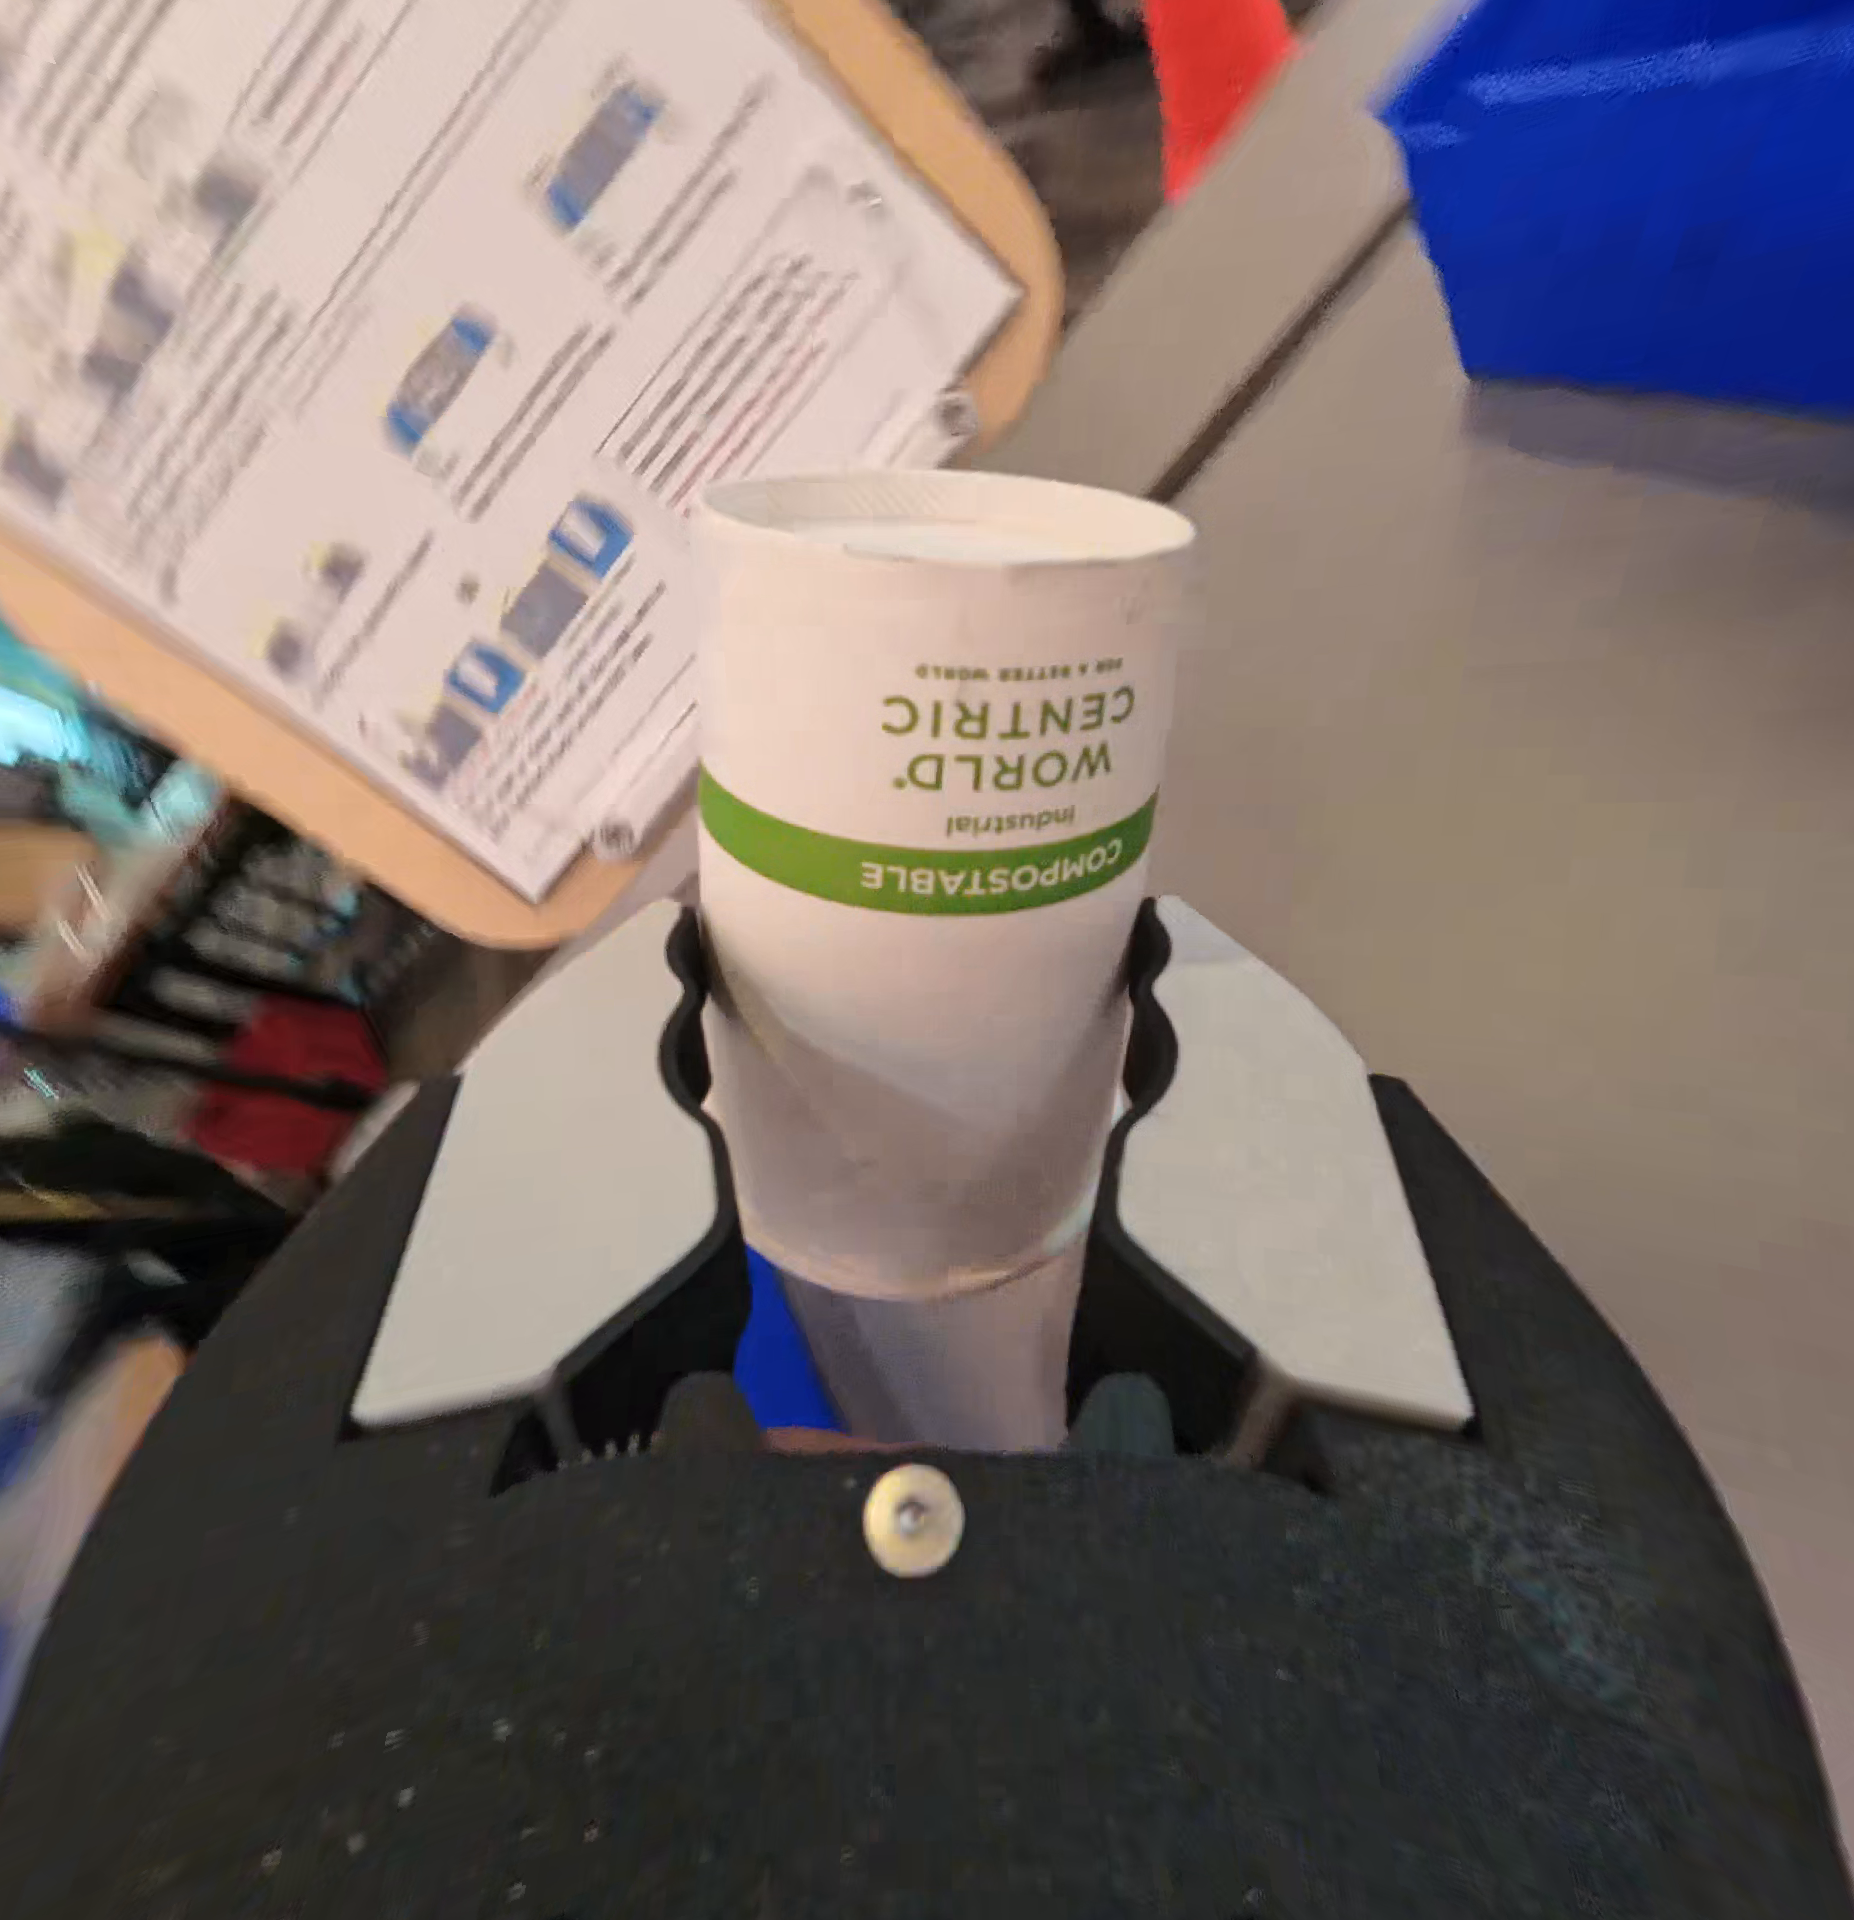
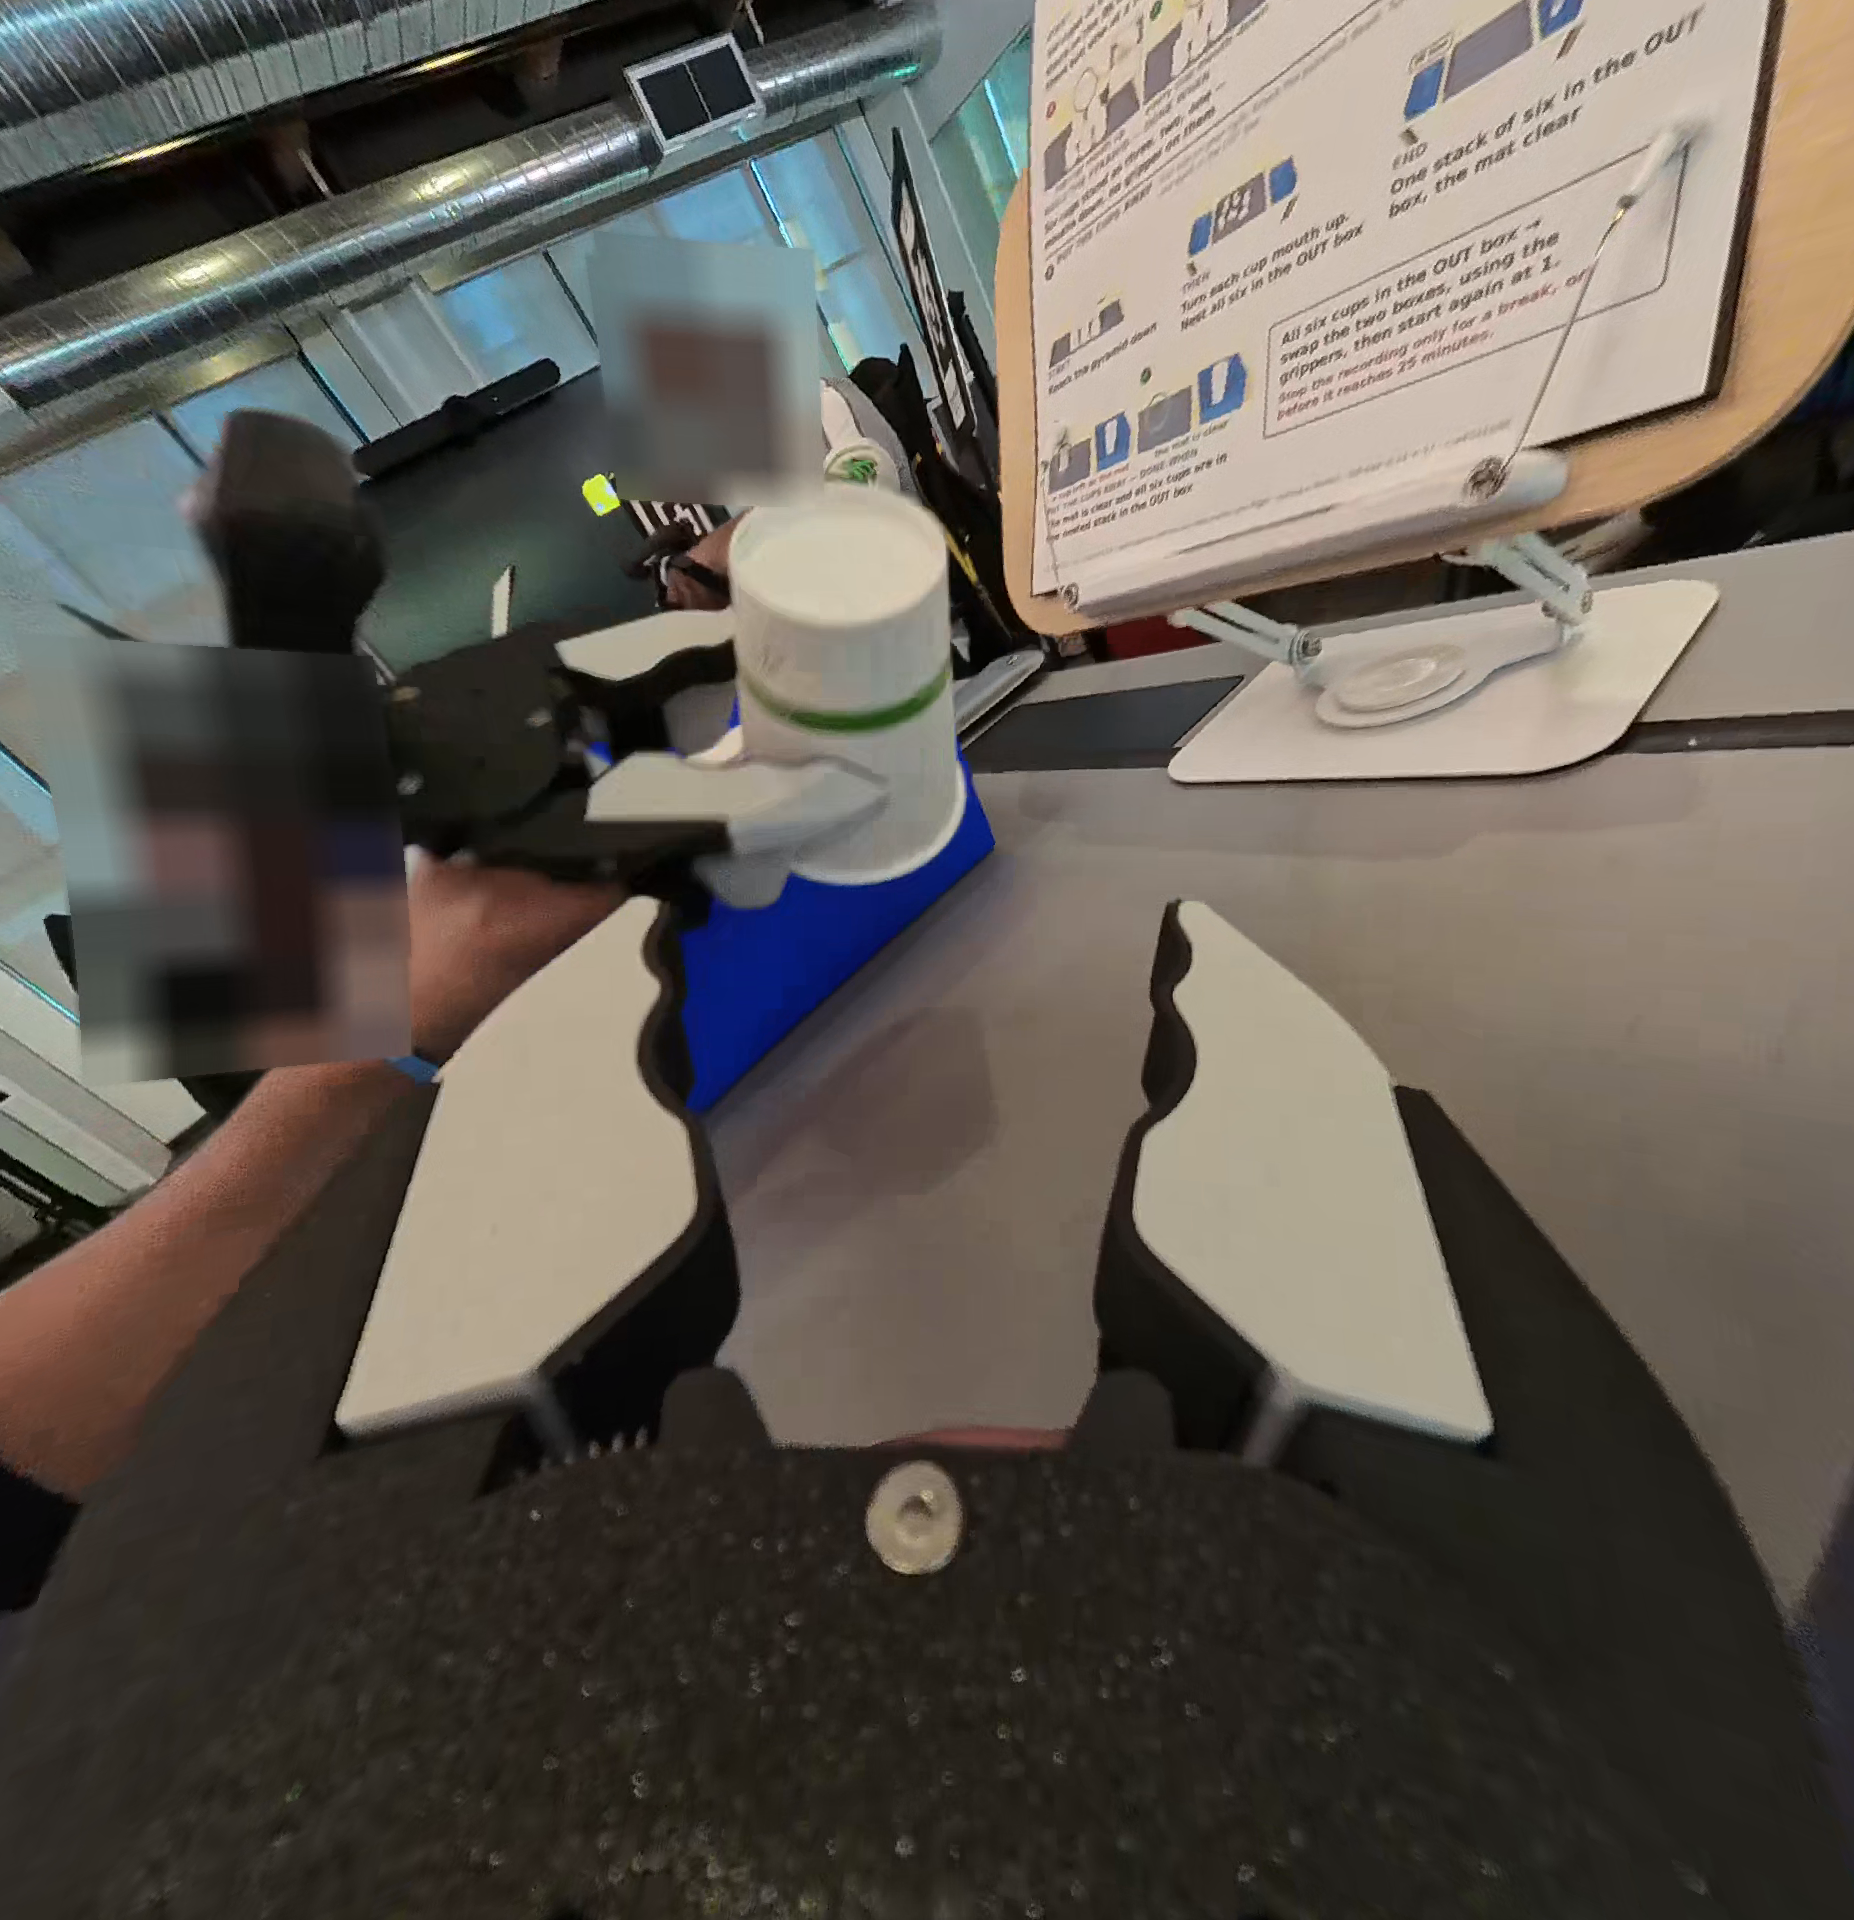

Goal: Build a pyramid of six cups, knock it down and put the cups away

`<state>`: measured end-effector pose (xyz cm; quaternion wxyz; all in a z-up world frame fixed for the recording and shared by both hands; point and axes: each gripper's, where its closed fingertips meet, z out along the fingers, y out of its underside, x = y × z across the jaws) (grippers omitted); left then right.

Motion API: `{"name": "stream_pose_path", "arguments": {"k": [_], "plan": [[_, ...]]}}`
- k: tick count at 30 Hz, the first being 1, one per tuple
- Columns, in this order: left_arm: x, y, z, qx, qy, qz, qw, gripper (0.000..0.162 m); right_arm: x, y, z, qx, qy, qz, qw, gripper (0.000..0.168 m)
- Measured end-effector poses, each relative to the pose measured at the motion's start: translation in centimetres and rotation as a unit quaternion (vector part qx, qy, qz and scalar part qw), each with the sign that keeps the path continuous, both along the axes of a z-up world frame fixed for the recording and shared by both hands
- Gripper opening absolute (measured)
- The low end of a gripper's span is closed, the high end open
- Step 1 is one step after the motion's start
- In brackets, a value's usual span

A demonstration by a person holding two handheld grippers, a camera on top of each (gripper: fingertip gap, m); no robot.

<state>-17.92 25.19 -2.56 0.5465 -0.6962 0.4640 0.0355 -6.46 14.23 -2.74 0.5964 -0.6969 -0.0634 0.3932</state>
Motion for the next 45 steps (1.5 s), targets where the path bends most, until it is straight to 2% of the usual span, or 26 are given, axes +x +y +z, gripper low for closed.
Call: {"name": "stream_pose_path", "arguments": {"k": [4,7,11,15,23,29,31,32,36,37,39,40,41,43,45], "plan": [[-1.8,2.3,-2.4,-0.046,-0.163,0.105,0.980,0.078,-2.2,-3.5,-2.2,-0.010,-0.012,0.031,0.999,0.085],[-1.8,3.6,-5.4,-0.092,-0.217,0.138,0.962,0.078,-4.0,-5.4,-3.0,-0.010,-0.024,0.057,0.998,0.083],[-2.2,4.9,-8.7,-0.116,-0.208,0.166,0.957,0.077,-5.1,-6.2,-2.6,-0.001,-0.032,0.076,0.997,0.081],[-3.2,5.3,-10.7,-0.133,-0.201,0.192,0.951,0.078,-5.4,-6.4,-2.6,0.000,-0.036,0.082,0.996,0.079],[-5.4,3.8,-12.7,-0.183,-0.205,0.219,0.936,0.078,-5.4,-6.2,-3.3,-0.023,-0.025,0.088,0.996,0.077],[-5.8,3.4,-13.1,-0.192,-0.229,0.219,0.929,0.079,-5.4,-6.3,-3.8,-0.033,-0.027,0.096,0.994,0.077],[-5.2,2.6,-12.1,-0.194,-0.245,0.200,0.928,0.097,-5.3,-6.3,-3.8,-0.034,-0.023,0.096,0.995,0.077],[-4.8,1.8,-10.9,-0.190,-0.253,0.182,0.931,0.100,-5.2,-6.3,-3.9,-0.034,-0.023,0.096,0.995,0.077],[-5.0,-4.1,-3.7,-0.175,-0.259,0.093,0.945,0.100,-5.0,-6.2,-4.2,-0.031,-0.042,0.097,0.994,0.077],[-6.1,-5.3,-1.7,-0.170,-0.260,0.082,0.947,0.094,-5.0,-6.2,-4.3,-0.029,-0.050,0.097,0.994,0.077],[-9.6,-6.5,2.5,-0.155,-0.276,0.065,0.946,0.058,-4.9,-6.2,-4.6,-0.031,-0.065,0.097,0.993,0.079],[-11.8,-6.0,4.2,-0.148,-0.277,0.065,0.947,0.053,-5.0,-6.2,-4.7,-0.033,-0.071,0.099,0.992,0.080],[-14.1,-5.0,5.5,-0.148,-0.266,0.069,0.950,0.055,-5.0,-6.2,-4.9,-0.035,-0.076,0.102,0.991,0.080],[-17.8,-3.0,6.0,-0.204,-0.216,0.058,0.953,0.060,-5.2,-6.3,-5.3,-0.039,-0.089,0.109,0.989,0.080],[-20.1,-2.1,4.2,-0.321,-0.143,0.025,0.936,0.070,-5.3,-6.3,-5.5,-0.040,-0.096,0.110,0.988,0.080]]}}
